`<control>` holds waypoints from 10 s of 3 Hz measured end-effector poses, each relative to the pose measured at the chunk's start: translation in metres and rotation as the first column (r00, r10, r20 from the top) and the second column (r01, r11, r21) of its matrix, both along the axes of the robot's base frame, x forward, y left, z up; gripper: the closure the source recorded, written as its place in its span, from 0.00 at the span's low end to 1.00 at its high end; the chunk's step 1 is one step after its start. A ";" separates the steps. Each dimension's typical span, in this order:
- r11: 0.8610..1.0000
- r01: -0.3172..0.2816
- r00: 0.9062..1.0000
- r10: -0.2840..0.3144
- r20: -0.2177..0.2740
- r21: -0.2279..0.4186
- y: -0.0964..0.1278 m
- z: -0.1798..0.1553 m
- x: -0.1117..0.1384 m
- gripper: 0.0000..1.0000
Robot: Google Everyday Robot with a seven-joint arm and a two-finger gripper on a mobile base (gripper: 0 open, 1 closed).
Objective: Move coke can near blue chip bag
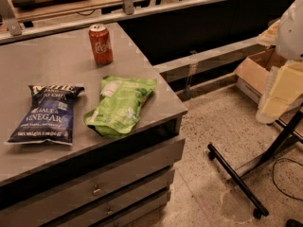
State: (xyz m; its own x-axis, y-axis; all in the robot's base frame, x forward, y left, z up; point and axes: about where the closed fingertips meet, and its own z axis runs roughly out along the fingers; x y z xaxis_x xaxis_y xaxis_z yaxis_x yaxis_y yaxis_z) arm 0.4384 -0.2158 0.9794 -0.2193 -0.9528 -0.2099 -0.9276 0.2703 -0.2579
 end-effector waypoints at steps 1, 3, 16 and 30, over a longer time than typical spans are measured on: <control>1.000 0.000 1.000 0.000 0.000 0.000 0.000 0.000 0.000 0.00; 0.981 -0.186 0.976 0.177 0.130 0.063 0.086 0.001 0.104 0.00; 0.539 -0.213 0.968 0.228 0.102 0.815 0.376 -0.076 0.317 0.62; 0.354 -0.358 0.807 0.583 0.095 0.864 0.487 -0.079 0.151 0.14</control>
Offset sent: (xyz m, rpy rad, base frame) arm 0.0940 0.0612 -0.0075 0.0335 -0.1092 0.1606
